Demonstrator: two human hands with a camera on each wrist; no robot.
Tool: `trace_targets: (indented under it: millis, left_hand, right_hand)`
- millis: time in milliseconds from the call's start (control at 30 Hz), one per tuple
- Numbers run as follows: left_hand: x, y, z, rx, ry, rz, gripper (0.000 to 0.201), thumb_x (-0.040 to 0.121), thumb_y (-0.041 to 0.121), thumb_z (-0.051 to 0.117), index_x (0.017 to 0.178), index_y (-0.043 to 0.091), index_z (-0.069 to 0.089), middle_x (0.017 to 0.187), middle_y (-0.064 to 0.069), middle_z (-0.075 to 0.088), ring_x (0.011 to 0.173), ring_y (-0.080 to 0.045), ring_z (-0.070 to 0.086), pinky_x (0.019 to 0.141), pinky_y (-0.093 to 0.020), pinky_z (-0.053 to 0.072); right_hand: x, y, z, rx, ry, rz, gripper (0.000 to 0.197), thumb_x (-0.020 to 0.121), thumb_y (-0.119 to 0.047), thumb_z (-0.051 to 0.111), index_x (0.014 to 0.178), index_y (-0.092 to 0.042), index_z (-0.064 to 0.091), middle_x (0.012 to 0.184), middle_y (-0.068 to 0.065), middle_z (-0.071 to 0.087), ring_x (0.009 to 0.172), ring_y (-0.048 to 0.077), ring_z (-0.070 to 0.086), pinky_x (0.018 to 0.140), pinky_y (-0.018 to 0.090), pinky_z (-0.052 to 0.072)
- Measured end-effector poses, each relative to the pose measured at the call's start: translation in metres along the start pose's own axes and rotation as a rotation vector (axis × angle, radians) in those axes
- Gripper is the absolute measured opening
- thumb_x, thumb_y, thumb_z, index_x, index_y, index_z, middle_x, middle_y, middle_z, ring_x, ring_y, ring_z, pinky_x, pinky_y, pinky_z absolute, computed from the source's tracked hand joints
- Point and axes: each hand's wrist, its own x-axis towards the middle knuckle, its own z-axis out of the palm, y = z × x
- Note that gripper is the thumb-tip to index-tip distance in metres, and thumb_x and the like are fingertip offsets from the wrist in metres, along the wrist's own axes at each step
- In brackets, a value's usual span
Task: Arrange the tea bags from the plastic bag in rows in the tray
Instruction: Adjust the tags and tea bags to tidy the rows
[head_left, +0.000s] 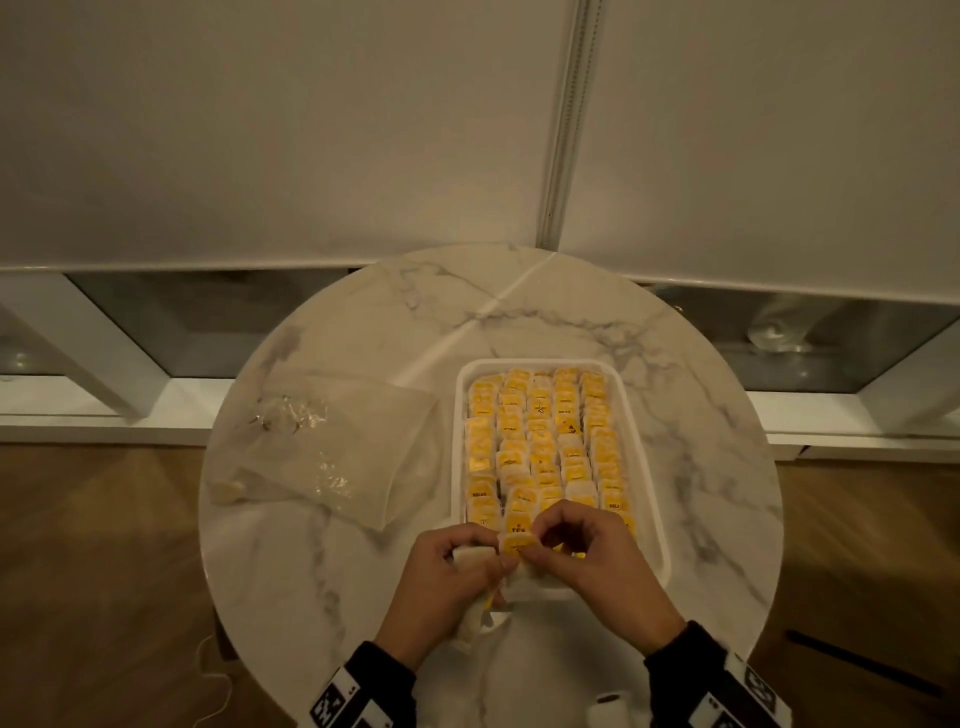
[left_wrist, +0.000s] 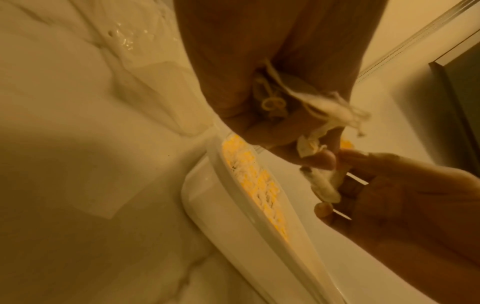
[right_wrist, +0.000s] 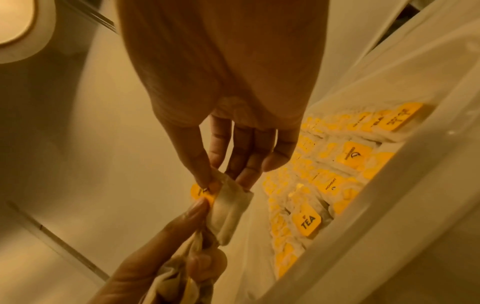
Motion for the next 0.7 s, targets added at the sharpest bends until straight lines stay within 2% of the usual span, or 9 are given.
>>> trace_targets:
  millis: [100, 167, 267, 367, 433, 600, 700]
  left_hand:
    - [0.0, -0.004, -0.002, 0.072, -0.012, -0.009, 0.009, 0.075, 0.003, 0.083, 0.075, 0.005, 0.074, 0.069, -0.009, 0.068, 0.048, -0.024, 0.064, 0.048, -0.028, 0.051]
    - [0.0, -0.004, -0.002, 0.088, 0.003, -0.005, 0.009, 0.076, -0.001, 0.081, 0.076, 0.004, 0.074, 0.072, -0.007, 0.069, 0.048, -0.022, 0.064, 0.048, -0.027, 0.052]
    - [0.001, -0.003, -0.005, 0.083, 0.042, 0.026, 0.009, 0.079, -0.001, 0.078, 0.078, 0.007, 0.075, 0.071, -0.006, 0.069, 0.047, -0.021, 0.063, 0.049, -0.027, 0.052]
    - [0.002, -0.007, -0.014, 0.005, 0.093, -0.01, 0.005, 0.084, -0.003, 0.072, 0.081, 0.001, 0.073, 0.067, -0.008, 0.067, 0.047, -0.022, 0.061, 0.049, -0.028, 0.052]
    - [0.0, -0.01, -0.018, -0.035, 0.114, -0.04, 0.002, 0.085, -0.001, 0.07, 0.084, -0.002, 0.071, 0.063, -0.013, 0.064, 0.047, -0.022, 0.06, 0.047, -0.027, 0.051]
    - [-0.004, -0.019, -0.023, -0.074, 0.15, -0.068, 0.005, 0.086, 0.0, 0.07, 0.083, -0.003, 0.07, 0.063, -0.016, 0.063, 0.049, -0.024, 0.061, 0.047, -0.028, 0.051]
    - [-0.004, -0.021, -0.022, -0.084, 0.158, -0.073, 0.004, 0.085, -0.002, 0.07, 0.081, -0.003, 0.07, 0.064, -0.013, 0.064, 0.048, -0.022, 0.063, 0.047, -0.028, 0.053]
  right_hand:
    - [0.0, 0.0, -0.001, -0.108, -0.075, 0.002, 0.011, 0.079, -0.008, 0.078, 0.083, -0.017, 0.073, 0.079, -0.007, 0.07, 0.073, 0.003, 0.062, 0.066, 0.018, 0.045]
    - [0.003, 0.0, -0.005, -0.203, -0.098, -0.025, 0.008, 0.08, -0.011, 0.078, 0.081, -0.018, 0.074, 0.078, -0.006, 0.071, 0.073, 0.002, 0.062, 0.065, 0.014, 0.043]
    - [0.016, 0.002, -0.02, -0.313, -0.043, -0.047, 0.009, 0.08, -0.014, 0.079, 0.077, -0.02, 0.074, 0.075, -0.007, 0.071, 0.072, 0.004, 0.063, 0.064, 0.012, 0.044]
    - [0.03, 0.007, -0.035, -0.406, -0.026, -0.023, 0.012, 0.079, -0.015, 0.08, 0.073, -0.021, 0.072, 0.072, -0.005, 0.07, 0.068, 0.006, 0.062, 0.065, 0.017, 0.048]
    - [0.038, 0.009, -0.037, -0.504, -0.099, 0.024, 0.011, 0.078, -0.016, 0.08, 0.074, -0.02, 0.071, 0.071, -0.004, 0.068, 0.064, 0.005, 0.06, 0.064, 0.022, 0.051]
    - [0.056, 0.011, -0.02, -0.628, -0.383, 0.149, 0.014, 0.078, -0.017, 0.081, 0.075, -0.023, 0.069, 0.07, -0.007, 0.065, 0.057, -0.003, 0.055, 0.059, 0.015, 0.048]
    - [0.067, 0.012, -0.006, -0.702, -0.427, 0.18, 0.014, 0.078, -0.019, 0.08, 0.075, -0.025, 0.067, 0.072, -0.007, 0.066, 0.061, 0.001, 0.057, 0.059, 0.017, 0.049]
